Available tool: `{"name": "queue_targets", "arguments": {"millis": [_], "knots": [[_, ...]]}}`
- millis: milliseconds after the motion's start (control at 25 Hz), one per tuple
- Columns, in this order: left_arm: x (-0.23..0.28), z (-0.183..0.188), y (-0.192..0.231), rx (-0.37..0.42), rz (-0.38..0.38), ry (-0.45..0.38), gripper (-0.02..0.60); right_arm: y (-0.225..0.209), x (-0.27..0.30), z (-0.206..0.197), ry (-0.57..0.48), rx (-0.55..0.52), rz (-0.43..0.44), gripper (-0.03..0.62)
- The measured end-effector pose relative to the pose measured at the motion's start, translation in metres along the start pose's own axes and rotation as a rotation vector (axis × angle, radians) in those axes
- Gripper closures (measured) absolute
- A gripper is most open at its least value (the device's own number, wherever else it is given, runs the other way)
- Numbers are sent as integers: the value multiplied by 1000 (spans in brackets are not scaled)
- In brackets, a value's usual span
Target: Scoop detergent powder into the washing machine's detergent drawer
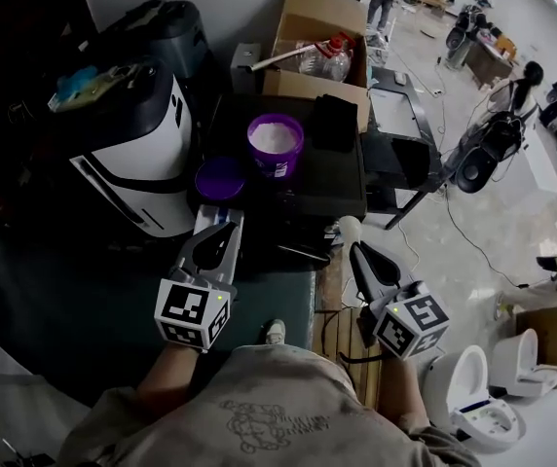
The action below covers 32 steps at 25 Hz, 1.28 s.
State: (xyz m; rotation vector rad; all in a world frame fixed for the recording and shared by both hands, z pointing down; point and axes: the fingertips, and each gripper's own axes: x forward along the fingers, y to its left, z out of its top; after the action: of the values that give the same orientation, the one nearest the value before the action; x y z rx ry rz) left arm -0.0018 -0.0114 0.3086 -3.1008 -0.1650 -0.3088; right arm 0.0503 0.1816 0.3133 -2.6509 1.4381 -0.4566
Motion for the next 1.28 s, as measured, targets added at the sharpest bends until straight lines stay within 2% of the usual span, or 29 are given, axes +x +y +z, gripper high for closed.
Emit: {"name": "queue_targets", "arguments": {"millis": [320, 560, 760, 960, 1160, 1280], "knots": [[30, -9, 38, -28, 23, 15, 581, -15, 49, 10, 20, 1, 7, 559], [54, -16, 49, -32, 41, 34, 581, -40, 78, 10, 43, -1, 18, 559], [81, -10, 64, -29, 78, 31, 581, -69, 107, 28, 26, -14, 26, 559], [120, -6, 83, -42, 142, 40, 581, -98, 151, 52, 36, -50, 90, 559], [157, 22, 101, -44, 214, -29, 581, -123, 205, 61, 97, -91, 187, 559], [173, 25, 115, -35, 258, -18, 581, -131, 240, 63, 136, -128, 244, 559]]}}
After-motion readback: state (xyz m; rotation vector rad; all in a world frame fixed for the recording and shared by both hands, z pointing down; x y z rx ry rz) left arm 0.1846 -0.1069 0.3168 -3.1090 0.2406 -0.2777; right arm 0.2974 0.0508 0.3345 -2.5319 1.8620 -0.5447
